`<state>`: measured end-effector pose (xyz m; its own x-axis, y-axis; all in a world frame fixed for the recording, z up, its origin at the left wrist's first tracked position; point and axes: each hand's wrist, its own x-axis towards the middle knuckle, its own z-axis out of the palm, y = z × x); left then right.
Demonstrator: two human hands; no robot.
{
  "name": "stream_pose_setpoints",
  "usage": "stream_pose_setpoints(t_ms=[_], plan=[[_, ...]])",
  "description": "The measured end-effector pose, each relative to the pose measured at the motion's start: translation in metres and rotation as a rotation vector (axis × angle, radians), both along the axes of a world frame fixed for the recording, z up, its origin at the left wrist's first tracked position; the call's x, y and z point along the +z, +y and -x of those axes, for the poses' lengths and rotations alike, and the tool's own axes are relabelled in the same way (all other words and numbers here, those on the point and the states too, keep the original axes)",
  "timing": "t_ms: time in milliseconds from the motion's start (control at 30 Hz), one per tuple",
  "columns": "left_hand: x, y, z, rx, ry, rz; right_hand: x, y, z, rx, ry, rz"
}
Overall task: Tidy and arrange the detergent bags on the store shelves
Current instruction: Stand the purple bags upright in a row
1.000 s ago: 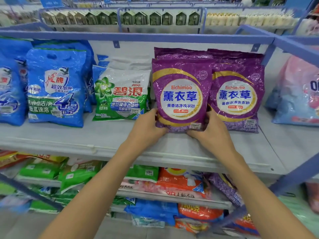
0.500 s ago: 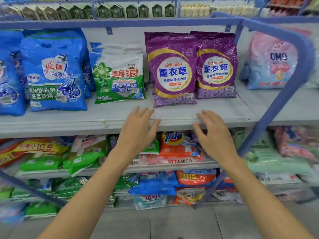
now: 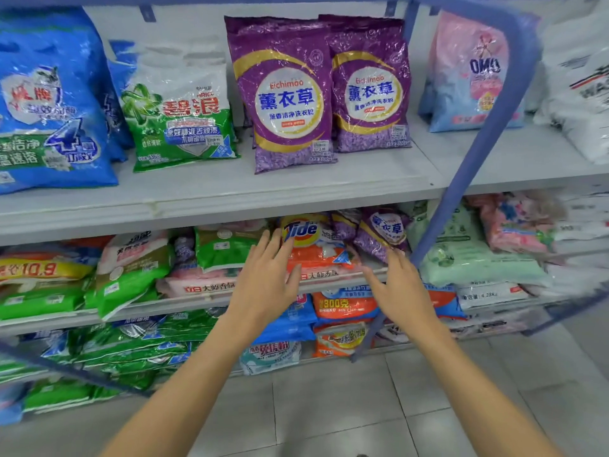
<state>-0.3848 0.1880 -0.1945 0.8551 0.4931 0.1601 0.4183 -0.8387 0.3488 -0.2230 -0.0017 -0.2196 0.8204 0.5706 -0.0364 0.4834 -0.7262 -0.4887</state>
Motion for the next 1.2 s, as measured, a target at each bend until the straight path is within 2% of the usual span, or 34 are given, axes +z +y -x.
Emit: stream_pose_setpoints(t_ms=[333, 533, 633, 700, 833, 933, 1033, 1133, 1200], plan=[[-0.028, -0.018, -0.100, 0.147, 0.109, 0.111, -0.028, 0.029, -0.091, -0.049, 0.212, -0.025], [-0.074, 0.000, -0.177, 0.131, 0.139, 0.215, -0.070, 0.071, -0.142, -0.225, 0.376, -0.029], [-0.095, 0.009, -0.209, 0.146, 0.170, 0.191, -0.096, 0.085, -0.157, -0.346, 0.423, -0.154], [-0.103, 0.011, -0.226, 0.156, 0.122, 0.221, -0.112, 0.092, -0.169, -0.469, 0.412, -0.184], [-0.103, 0.020, -0.242, 0.238, -0.106, 0.553, -0.123, 0.094, -0.186, -0.637, 0.414, -0.351], [-0.096, 0.036, -0.247, 0.288, -0.088, 0.859, -0.124, 0.091, -0.196, -0.618, 0.545, -0.385], [-0.089, 0.045, -0.244, 0.224, -0.165, 1.235, -0.120, 0.090, -0.196, -0.603, 0.626, -0.469], [-0.087, 0.044, -0.231, 0.204, -0.246, 1.291, -0.107, 0.089, -0.194, -0.587, 0.699, -0.642], [-0.085, 0.042, -0.217, 0.228, -0.299, 1.347, -0.096, 0.088, -0.190, -0.488, 0.799, -0.662]])
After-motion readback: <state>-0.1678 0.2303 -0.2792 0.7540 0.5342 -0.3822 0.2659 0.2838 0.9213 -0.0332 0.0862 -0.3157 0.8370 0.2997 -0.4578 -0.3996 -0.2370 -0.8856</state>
